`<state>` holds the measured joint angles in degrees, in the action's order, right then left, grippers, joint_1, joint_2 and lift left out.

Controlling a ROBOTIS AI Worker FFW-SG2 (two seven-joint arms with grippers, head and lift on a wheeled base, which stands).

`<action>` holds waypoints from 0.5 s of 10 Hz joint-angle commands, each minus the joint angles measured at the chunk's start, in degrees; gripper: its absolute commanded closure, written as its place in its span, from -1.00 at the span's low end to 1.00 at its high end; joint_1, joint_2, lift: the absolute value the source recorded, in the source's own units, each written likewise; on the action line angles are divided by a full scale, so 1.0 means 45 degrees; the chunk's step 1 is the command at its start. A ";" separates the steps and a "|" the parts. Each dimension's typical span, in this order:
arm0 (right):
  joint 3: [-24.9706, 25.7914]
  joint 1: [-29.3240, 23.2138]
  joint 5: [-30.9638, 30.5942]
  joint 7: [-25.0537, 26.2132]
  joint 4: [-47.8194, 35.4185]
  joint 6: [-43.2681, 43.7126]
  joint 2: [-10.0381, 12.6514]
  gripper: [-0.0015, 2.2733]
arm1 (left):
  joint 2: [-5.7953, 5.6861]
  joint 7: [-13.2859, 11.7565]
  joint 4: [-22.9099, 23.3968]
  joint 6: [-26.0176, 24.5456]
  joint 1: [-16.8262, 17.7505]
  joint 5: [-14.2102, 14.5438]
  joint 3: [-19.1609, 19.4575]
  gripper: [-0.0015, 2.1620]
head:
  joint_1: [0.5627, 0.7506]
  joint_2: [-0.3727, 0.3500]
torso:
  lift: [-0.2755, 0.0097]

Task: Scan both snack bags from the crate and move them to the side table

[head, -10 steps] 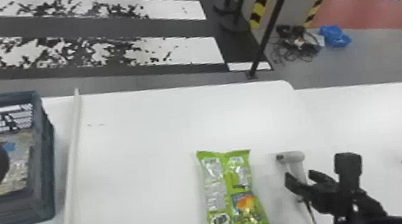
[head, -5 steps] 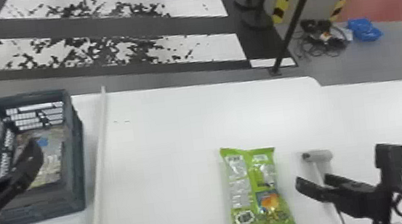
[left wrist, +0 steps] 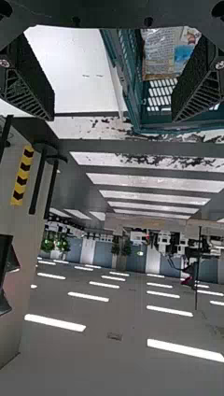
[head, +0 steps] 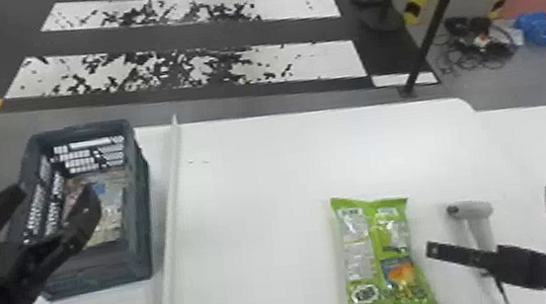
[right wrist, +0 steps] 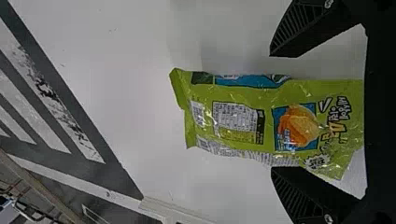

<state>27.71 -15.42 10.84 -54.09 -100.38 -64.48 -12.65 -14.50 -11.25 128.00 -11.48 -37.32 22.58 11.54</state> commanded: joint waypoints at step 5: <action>-0.1665 0.0946 -0.0651 -0.1007 0.2034 0.0197 -0.0452 -0.94 | -0.0038 0.0000 -0.0085 0.0021 -0.0008 -0.0018 -0.0005 -0.94 | 0.41 -0.10 | 0.73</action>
<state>21.21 -11.43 8.30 -58.62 -91.53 -63.77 -14.62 -14.68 -11.25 127.69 -11.53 -37.30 22.50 11.51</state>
